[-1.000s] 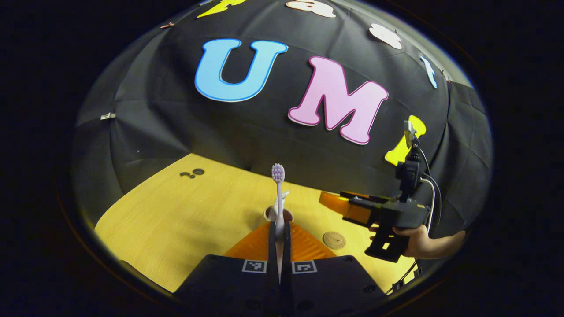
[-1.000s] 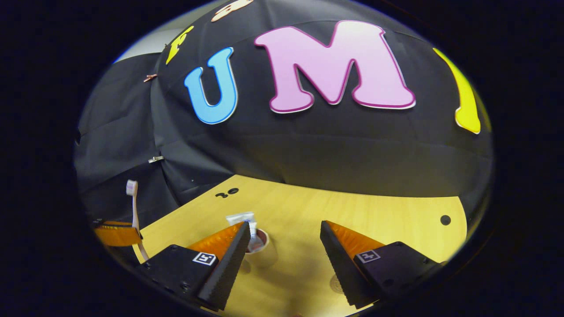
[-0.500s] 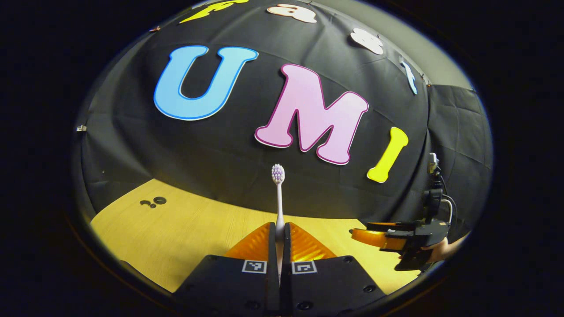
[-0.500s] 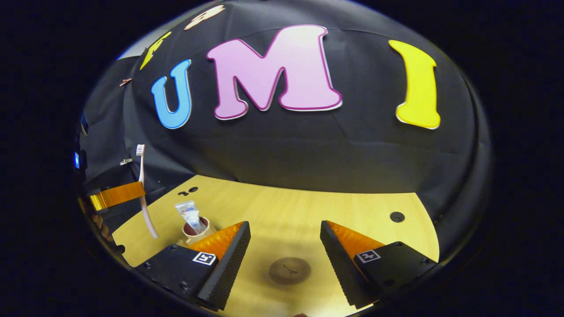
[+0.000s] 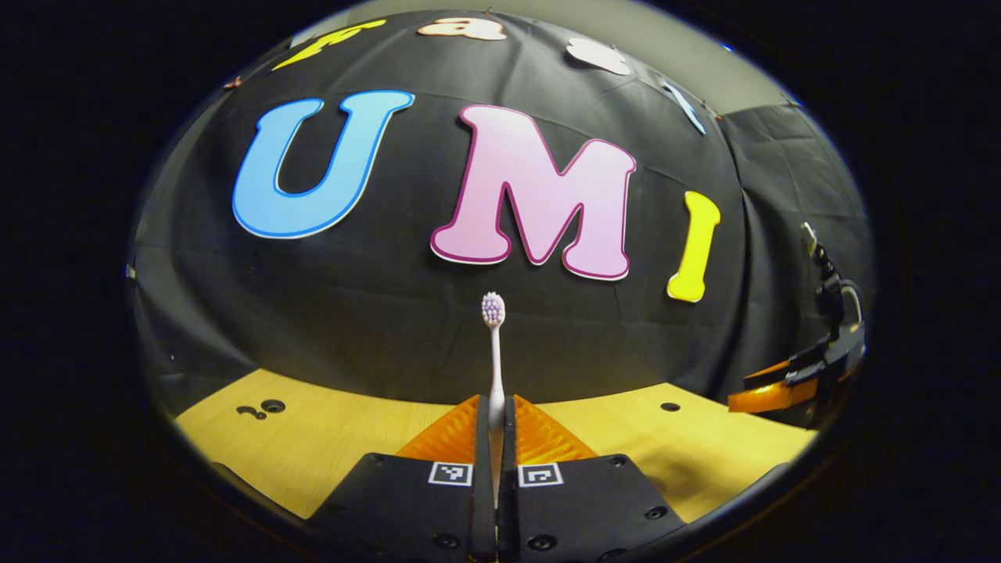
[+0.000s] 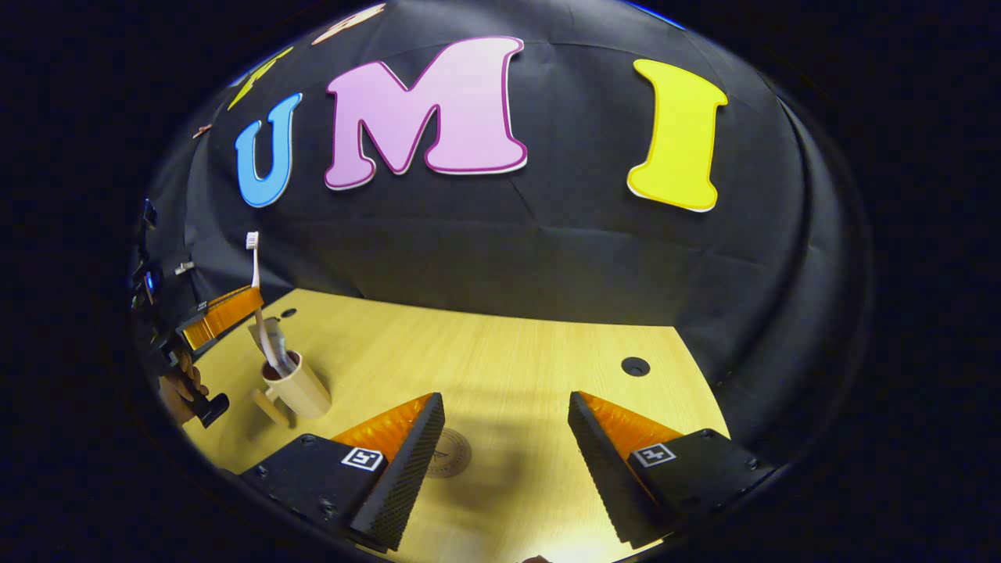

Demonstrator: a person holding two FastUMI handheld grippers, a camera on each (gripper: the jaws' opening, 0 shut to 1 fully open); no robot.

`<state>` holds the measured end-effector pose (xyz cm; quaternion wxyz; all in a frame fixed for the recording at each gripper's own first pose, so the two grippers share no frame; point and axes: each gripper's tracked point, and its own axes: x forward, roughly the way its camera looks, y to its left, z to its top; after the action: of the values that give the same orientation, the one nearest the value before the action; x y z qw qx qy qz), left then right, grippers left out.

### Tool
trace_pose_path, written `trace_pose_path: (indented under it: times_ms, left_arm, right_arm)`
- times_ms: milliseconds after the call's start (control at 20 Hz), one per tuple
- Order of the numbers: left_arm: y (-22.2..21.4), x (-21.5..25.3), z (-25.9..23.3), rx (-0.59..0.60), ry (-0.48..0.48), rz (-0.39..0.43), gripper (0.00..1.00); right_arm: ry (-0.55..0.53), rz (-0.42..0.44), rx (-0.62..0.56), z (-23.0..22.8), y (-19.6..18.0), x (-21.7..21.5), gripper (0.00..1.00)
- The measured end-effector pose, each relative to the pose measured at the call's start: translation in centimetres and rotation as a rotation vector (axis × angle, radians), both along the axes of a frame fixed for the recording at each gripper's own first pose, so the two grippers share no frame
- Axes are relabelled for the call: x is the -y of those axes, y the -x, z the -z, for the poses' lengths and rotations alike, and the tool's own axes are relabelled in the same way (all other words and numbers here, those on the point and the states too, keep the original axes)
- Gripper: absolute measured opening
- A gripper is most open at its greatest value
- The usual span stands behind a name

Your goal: Put the toothbrush and toothpaste on the desktop into the cup, then pick up the cup and place it on the coaster on the desktop.

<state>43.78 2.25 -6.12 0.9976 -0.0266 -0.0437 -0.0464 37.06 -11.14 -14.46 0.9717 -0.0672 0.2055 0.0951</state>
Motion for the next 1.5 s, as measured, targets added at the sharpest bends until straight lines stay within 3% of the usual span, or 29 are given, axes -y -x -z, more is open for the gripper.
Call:
trace_pose_path:
  times_ms: [500,600,650,800,850,1200,1500]
  left_arm:
    - [-0.9,0.8,5.5,-0.064,-0.14,0.03,0.12]
    - [-0.8,0.8,5.9,-0.082,-0.151,0.025,0.23]
    - [-0.6,1.0,6.3,-0.096,-0.159,0.03,0.36]
    - [0.6,1.9,7.0,-0.143,-0.218,0.052,0.87]
    - [0.9,1.9,7.2,-0.159,-0.243,0.047,0.99]
    - [4.4,2.0,7.3,-0.24,-0.265,0.045,0.98]
    - [6.6,-0.2,8.0,-0.387,-0.255,0.014,0.98]
  right_arm:
    - [-0.004,0.009,-0.067,3.3,0.6,-1.6,0.98]
    - [-0.009,0.016,-0.074,3.5,0.8,-1.7,0.98]
    - [-0.012,0.021,-0.075,3.4,0.8,-1.6,0.98]
    - [-0.028,0.039,-0.073,3.1,0.7,-1.1,0.98]
    - [-0.033,0.046,-0.072,3.0,0.6,-0.9,0.98]
    - [-0.053,0.086,-0.07,2.4,1.2,0.9,0.98]
    - [-0.083,0.123,-0.064,1.7,2.0,2.7,0.98]
